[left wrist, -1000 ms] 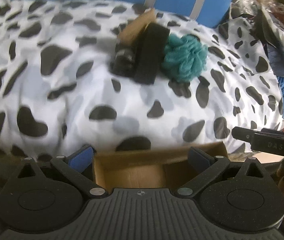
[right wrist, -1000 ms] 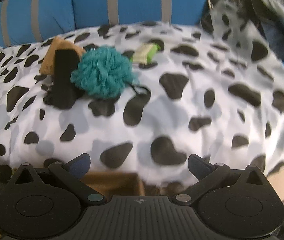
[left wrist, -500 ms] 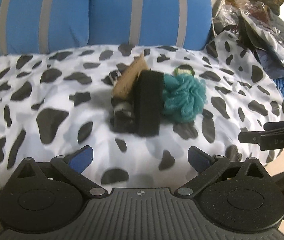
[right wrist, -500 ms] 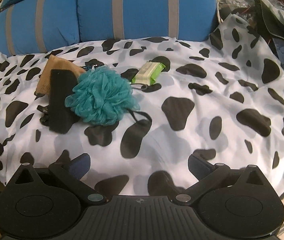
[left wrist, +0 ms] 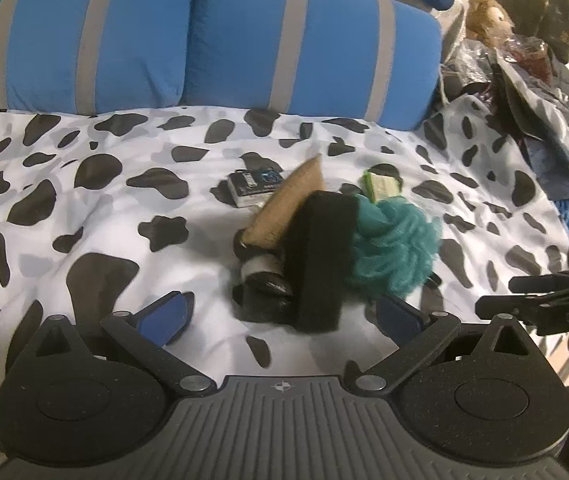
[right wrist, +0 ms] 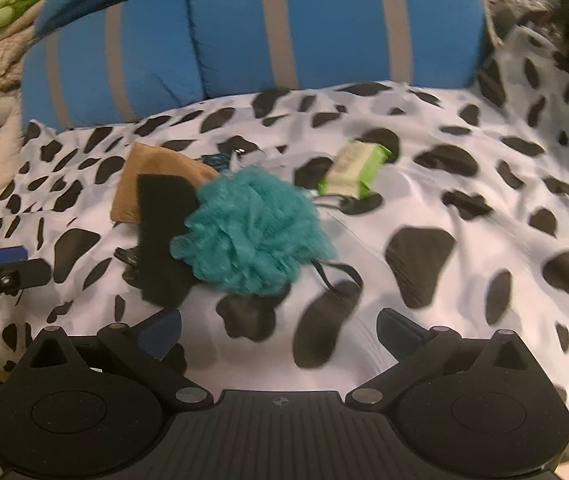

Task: Organize soft objects
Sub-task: 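Move both tools toward the tan pouch and teal mesh sponge, then close the left tool on the tan pouch while the right tool grasps the teal sponge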

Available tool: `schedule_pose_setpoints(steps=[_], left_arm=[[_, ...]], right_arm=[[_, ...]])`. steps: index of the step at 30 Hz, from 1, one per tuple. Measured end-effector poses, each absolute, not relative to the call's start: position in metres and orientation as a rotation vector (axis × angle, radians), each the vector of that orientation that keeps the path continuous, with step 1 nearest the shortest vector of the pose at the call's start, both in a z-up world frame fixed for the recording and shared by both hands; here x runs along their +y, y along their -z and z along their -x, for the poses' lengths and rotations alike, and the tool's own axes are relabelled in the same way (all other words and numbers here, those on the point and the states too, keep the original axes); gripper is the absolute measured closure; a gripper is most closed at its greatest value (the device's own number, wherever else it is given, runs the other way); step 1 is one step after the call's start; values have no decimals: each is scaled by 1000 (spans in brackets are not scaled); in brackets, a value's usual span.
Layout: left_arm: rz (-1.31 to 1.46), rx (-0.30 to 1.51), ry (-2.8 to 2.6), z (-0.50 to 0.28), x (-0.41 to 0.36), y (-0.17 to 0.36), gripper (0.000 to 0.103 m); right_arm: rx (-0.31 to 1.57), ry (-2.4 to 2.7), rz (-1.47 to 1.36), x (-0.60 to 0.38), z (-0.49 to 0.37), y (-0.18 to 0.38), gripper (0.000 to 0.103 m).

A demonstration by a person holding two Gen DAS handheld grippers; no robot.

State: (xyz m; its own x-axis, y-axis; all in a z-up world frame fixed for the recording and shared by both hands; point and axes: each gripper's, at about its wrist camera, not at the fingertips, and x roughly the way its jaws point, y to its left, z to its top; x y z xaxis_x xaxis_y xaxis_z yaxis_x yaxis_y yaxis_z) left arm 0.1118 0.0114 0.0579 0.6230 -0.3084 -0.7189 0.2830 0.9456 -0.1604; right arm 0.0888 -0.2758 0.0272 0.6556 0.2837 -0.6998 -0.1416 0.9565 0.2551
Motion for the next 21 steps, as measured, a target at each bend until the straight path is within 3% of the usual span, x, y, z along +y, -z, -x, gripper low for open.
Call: schedule_pose_setpoints(steps=[21], left_arm=[[-165, 799, 396, -172, 10, -46, 0]], right_arm=[[827, -247, -289, -266, -185, -20, 0]])
